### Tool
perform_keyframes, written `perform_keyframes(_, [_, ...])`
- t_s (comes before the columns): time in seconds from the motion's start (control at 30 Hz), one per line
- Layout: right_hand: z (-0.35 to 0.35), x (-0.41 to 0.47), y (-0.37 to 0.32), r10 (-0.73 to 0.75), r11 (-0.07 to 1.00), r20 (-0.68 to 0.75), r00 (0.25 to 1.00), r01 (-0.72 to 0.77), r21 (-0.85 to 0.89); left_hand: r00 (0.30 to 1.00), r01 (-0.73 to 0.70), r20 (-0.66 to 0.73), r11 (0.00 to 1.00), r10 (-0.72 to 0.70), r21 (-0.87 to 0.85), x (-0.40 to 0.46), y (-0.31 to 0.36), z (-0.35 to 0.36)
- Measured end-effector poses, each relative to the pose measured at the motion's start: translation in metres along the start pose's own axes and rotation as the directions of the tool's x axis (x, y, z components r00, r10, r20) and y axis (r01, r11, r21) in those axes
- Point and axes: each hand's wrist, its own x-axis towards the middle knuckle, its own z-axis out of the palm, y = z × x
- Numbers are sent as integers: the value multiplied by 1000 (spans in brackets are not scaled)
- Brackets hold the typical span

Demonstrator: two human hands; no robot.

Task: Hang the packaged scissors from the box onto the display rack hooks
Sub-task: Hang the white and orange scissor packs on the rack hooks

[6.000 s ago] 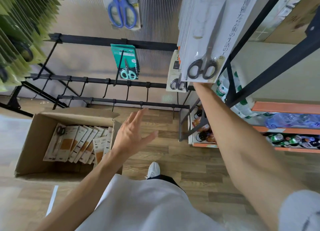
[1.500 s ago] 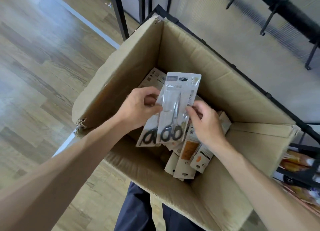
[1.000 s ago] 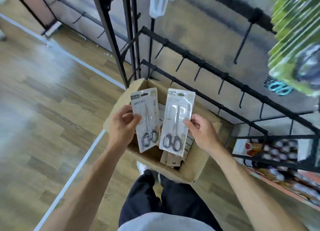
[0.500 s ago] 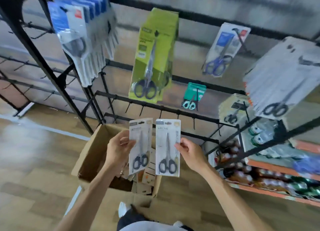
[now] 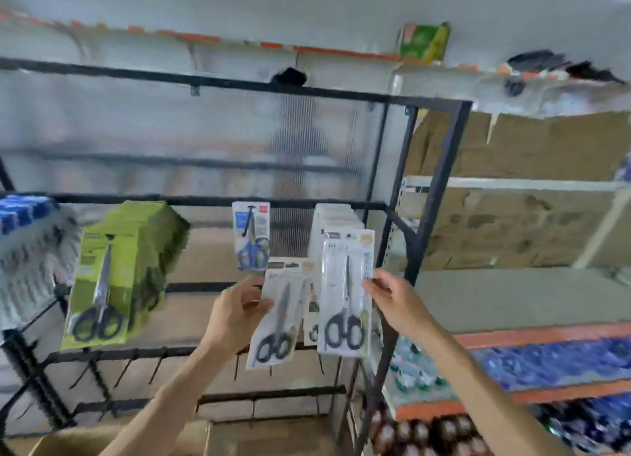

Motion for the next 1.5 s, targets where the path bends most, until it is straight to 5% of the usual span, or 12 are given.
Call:
perform_keyframes(0.43, [-17,53,20,160,987,104,982,-157,-35,982,-126,-137,991,130,34,44,63,-28])
perform_keyframes(0.67, [4,80,33,201,980,-21,979,-201,12,980,-152,-127,988,154,23,37,79,-10])
perform_keyframes(0.93, [12,71,27,108,992,-189,976,-118,-45,986,-143,-90,990,144,12,22,78,-4])
perform_keyframes(1.03, [12,59,11,-99,984,-334,937,43,-170,987,-144,-70,988,147,46,21,75,-8])
perform_keyframes(1.2, [11,34,-33,-286,954,-182,941,297,34,993,-110,-32,993,111,48,22,74,-11])
perform_keyframes(1.5, [26,17,-40,-94,923,-58,994,109,370,995,-85,48,996,85,-18,17,80,16])
